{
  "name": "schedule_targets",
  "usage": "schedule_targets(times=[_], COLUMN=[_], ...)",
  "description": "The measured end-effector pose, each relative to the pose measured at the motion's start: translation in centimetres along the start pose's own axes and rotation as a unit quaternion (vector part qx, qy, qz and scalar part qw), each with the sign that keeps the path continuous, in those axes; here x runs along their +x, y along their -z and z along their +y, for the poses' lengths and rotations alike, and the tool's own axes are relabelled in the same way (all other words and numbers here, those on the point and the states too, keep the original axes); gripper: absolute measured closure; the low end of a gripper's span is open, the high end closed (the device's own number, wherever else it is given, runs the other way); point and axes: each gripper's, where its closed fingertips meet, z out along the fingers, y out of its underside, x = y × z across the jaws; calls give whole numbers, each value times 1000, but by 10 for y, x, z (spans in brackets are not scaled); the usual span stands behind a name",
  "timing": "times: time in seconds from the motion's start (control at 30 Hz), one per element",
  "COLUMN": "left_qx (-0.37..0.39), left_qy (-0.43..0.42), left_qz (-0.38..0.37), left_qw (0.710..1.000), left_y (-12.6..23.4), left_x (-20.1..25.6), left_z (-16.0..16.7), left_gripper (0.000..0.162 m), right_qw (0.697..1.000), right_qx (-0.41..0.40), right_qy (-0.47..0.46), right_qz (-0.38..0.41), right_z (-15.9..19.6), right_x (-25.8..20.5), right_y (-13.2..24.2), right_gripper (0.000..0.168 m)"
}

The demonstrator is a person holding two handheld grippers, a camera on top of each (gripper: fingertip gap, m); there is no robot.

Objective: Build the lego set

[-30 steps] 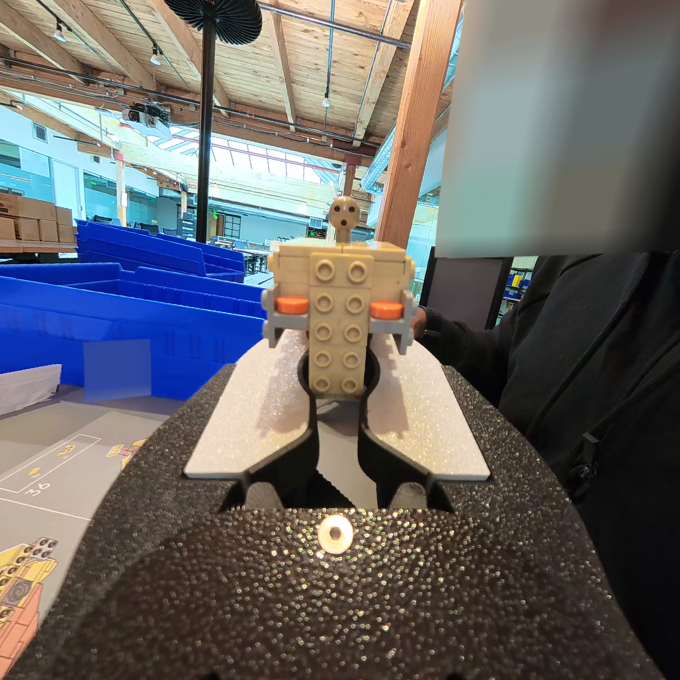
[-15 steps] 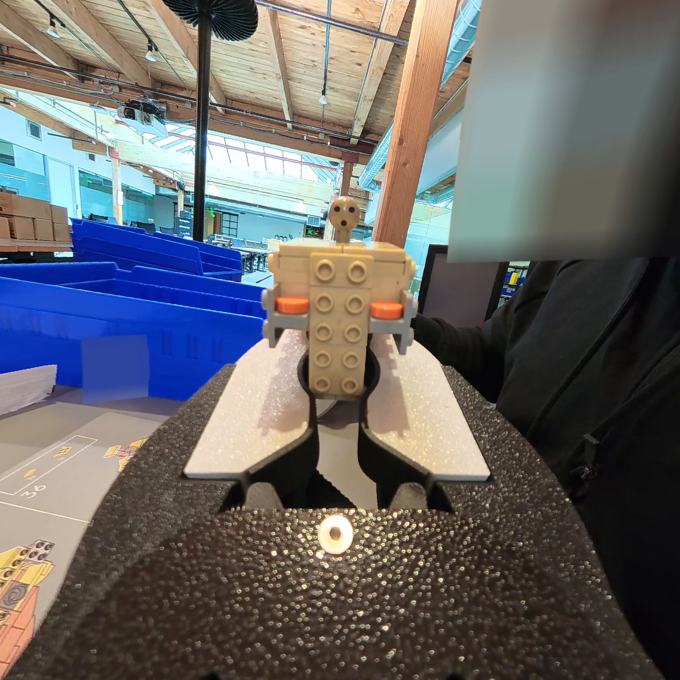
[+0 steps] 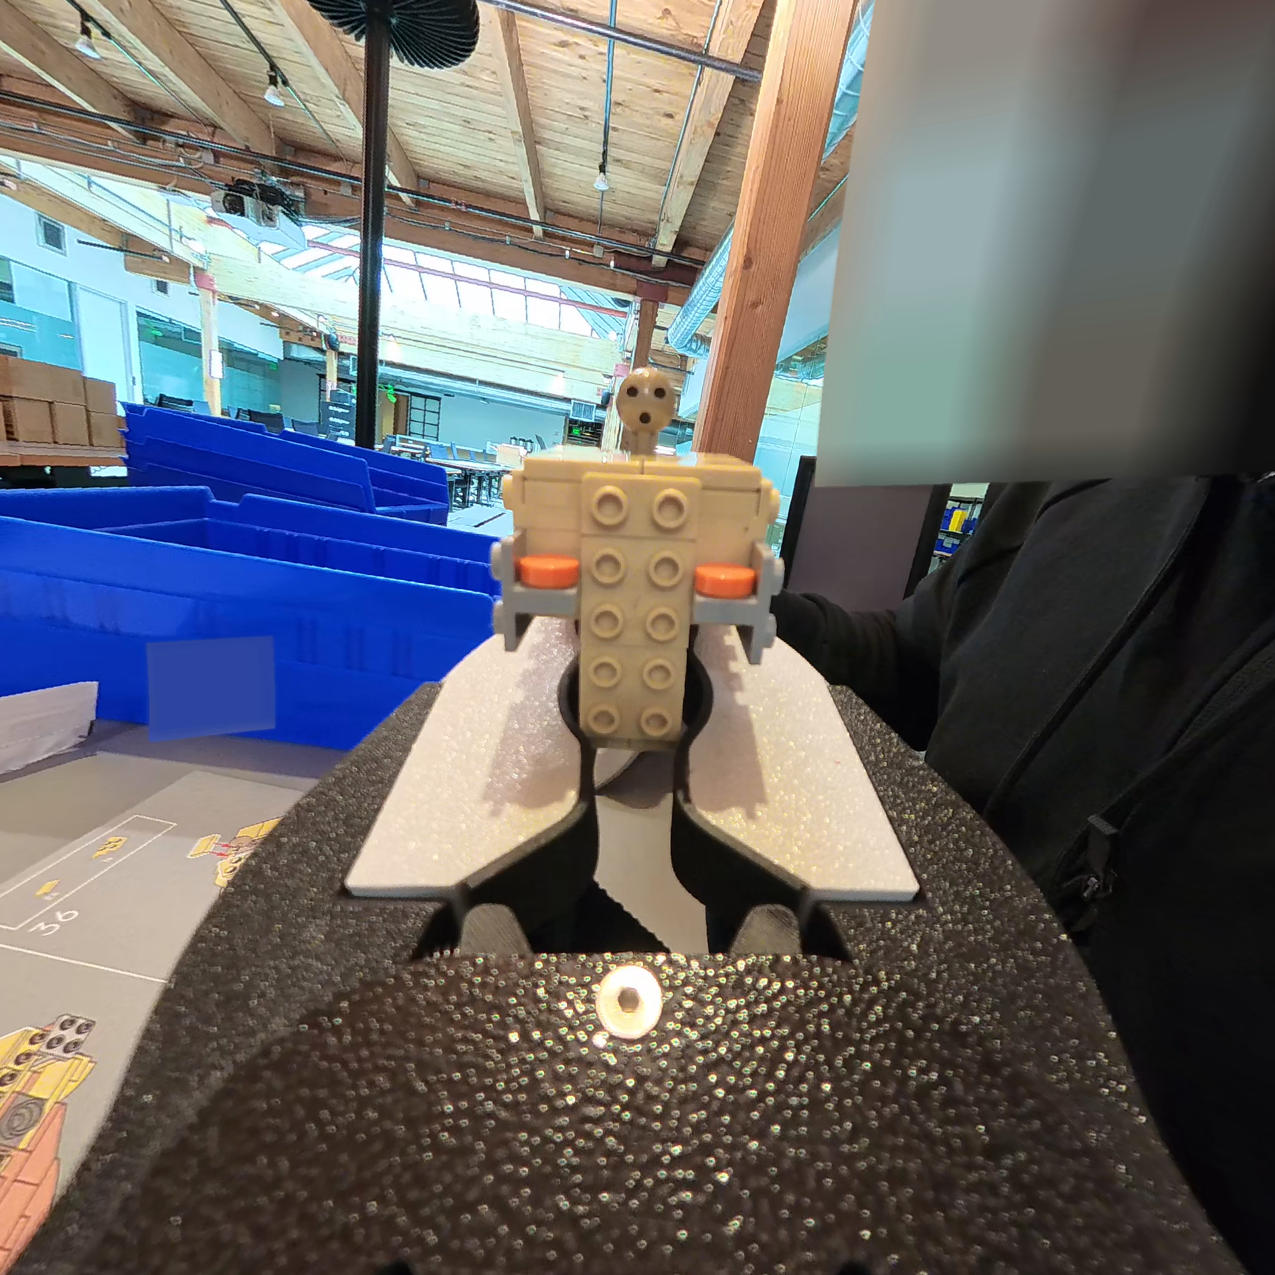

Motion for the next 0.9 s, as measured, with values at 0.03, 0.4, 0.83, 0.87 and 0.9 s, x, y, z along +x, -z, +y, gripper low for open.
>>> schedule_targets(times=[0.03,0.4,0.83,0.87,0.9], left_qx=[-1,5,-9,-10,-12], left_qy=[0,-13,-123,-126,-128], left_qz=[0,2,-20,-20,-21], left_qw=[1000,1000,992,992,992], left_y=[0,-2,-11,-11,-12], left_x=[0,3,16,16,17], left_z=[0,0,8,8,9], left_gripper=[141,142,142,142,142], right_qw=[1000,995,975,976,977], right_qx=[0,83,161,152,143], right_qy=[3,-28,108,114,120], right_qz=[2,-36,-106,-106,-104], right_z=[-1,-41,-192,-196,-199], right_x=[-2,-22,-83,-86,-88], right_y=[-1,20,82,80,77], right_gripper=[140,141,141,141,141])
